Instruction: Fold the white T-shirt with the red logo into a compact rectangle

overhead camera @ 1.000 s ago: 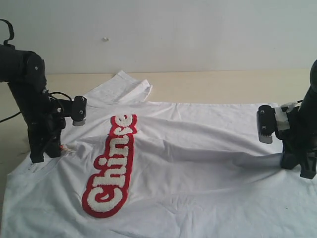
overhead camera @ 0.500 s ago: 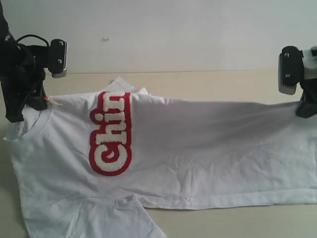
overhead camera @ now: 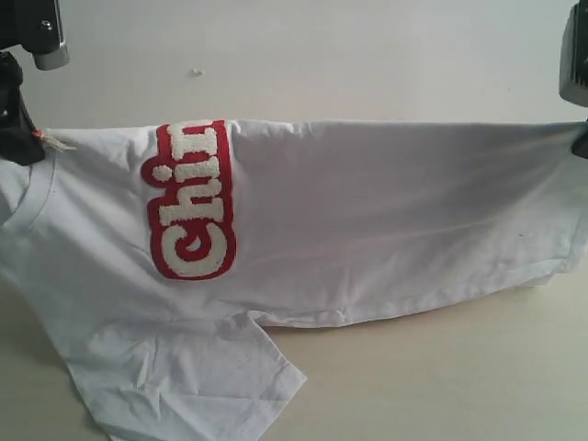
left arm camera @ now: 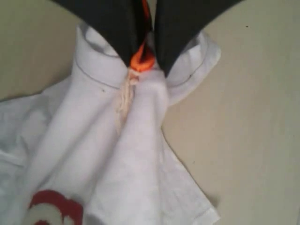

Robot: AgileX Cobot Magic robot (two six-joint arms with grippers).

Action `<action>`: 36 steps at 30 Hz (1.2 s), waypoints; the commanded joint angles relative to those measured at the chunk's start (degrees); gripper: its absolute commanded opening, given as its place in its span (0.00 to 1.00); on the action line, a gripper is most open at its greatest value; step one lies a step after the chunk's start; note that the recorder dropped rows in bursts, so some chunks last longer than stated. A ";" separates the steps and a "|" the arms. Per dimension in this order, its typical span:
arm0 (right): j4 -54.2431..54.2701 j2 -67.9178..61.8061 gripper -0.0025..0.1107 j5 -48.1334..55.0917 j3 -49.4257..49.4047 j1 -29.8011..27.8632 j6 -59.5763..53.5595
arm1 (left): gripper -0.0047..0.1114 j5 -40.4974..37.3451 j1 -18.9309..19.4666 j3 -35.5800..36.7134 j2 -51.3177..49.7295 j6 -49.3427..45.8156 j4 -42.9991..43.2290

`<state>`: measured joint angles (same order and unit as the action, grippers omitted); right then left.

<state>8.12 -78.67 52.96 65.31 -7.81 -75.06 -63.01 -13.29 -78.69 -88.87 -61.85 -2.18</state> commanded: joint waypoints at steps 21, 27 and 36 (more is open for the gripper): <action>4.98 19.07 0.02 11.29 -1.00 -0.14 3.79 | 0.07 -6.95 0.22 0.10 22.94 4.09 -7.65; 8.65 23.95 0.02 14.18 -1.00 -0.14 5.55 | 0.07 -6.95 0.22 0.10 29.70 4.38 -11.37; 10.74 29.65 0.02 17.00 -1.00 7.29 13.93 | 0.04 -6.95 -0.02 1.65 40.15 5.84 -16.64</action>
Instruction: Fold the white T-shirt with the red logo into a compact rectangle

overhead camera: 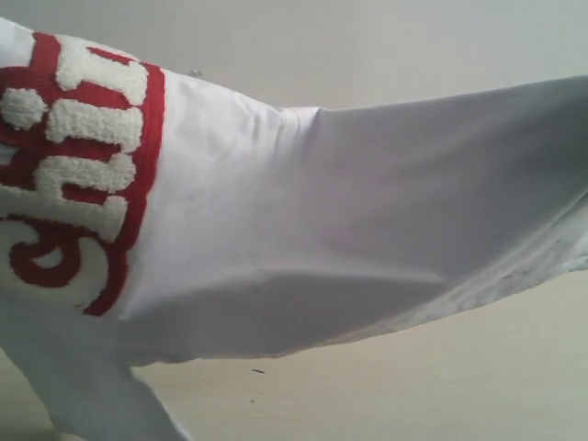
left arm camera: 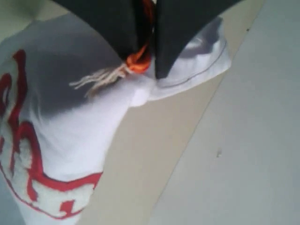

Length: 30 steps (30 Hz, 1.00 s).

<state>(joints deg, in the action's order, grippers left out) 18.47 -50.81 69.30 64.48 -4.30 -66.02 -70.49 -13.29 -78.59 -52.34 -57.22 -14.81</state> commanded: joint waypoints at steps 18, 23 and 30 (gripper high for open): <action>-5.73 10.83 0.02 0.66 -2.30 12.94 31.51 | 0.04 0.52 -2.29 9.01 20.06 9.88 -5.93; -6.71 8.51 0.02 0.66 -9.30 12.94 27.61 | 0.04 0.52 -2.72 15.18 18.37 9.62 3.27; -6.82 -1.86 0.02 -7.91 -14.09 12.94 26.01 | 0.04 7.26 -2.72 24.60 7.97 8.41 7.09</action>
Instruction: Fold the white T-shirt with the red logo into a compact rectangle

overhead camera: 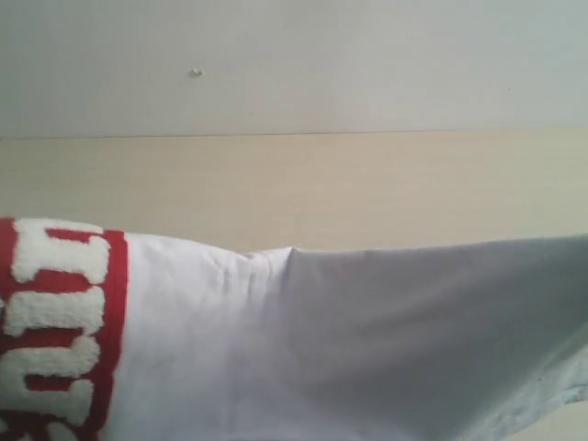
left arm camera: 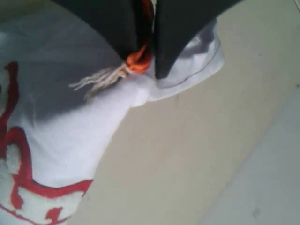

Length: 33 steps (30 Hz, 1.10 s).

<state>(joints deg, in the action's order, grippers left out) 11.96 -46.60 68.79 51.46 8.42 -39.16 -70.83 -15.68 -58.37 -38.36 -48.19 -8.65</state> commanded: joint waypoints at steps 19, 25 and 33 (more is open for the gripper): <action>-34.64 -46.87 0.02 -46.84 -0.92 0.22 33.09 | 0.04 58.67 9.26 9.53 -48.10 9.92 11.42; -50.82 -56.72 0.02 -48.39 4.09 0.22 54.18 | 0.04 69.47 11.13 9.53 -56.49 9.92 11.28; -60.24 -61.07 0.23 -46.63 8.86 0.22 66.58 | 0.27 83.96 11.26 9.53 -61.70 10.13 8.65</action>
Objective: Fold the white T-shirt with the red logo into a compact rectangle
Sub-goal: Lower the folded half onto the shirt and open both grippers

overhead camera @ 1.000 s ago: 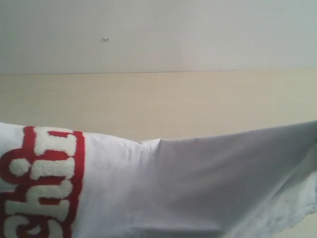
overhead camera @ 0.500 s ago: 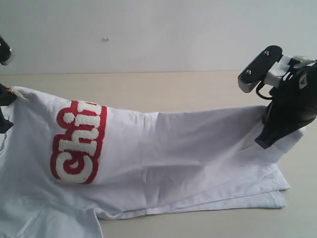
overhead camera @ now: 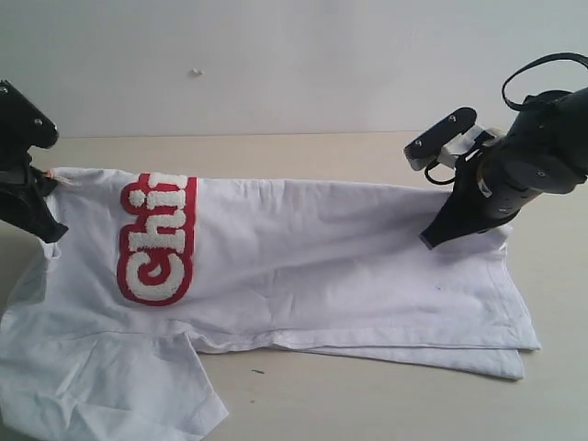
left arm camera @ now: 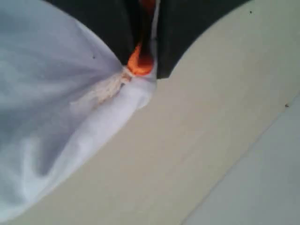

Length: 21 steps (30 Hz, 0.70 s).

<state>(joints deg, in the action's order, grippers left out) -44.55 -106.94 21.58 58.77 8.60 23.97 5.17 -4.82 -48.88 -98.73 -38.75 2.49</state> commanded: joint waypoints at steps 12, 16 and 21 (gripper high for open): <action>-3.86 -0.15 0.74 2.61 2.12 0.05 -0.48 | 0.94 11.69 2.26 -0.08 -1.87 -0.18 -10.48; -3.86 1.58 0.74 2.50 2.12 0.05 -0.48 | 0.94 11.18 2.39 -0.08 -0.29 0.21 -10.48; -2.35 5.24 0.72 1.37 2.12 0.05 -0.36 | 0.89 3.18 1.85 -0.08 4.24 9.46 -10.87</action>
<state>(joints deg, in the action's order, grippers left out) -47.94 -103.88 23.89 60.58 8.60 23.78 13.06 -2.62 -48.88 -97.08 -36.10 -7.28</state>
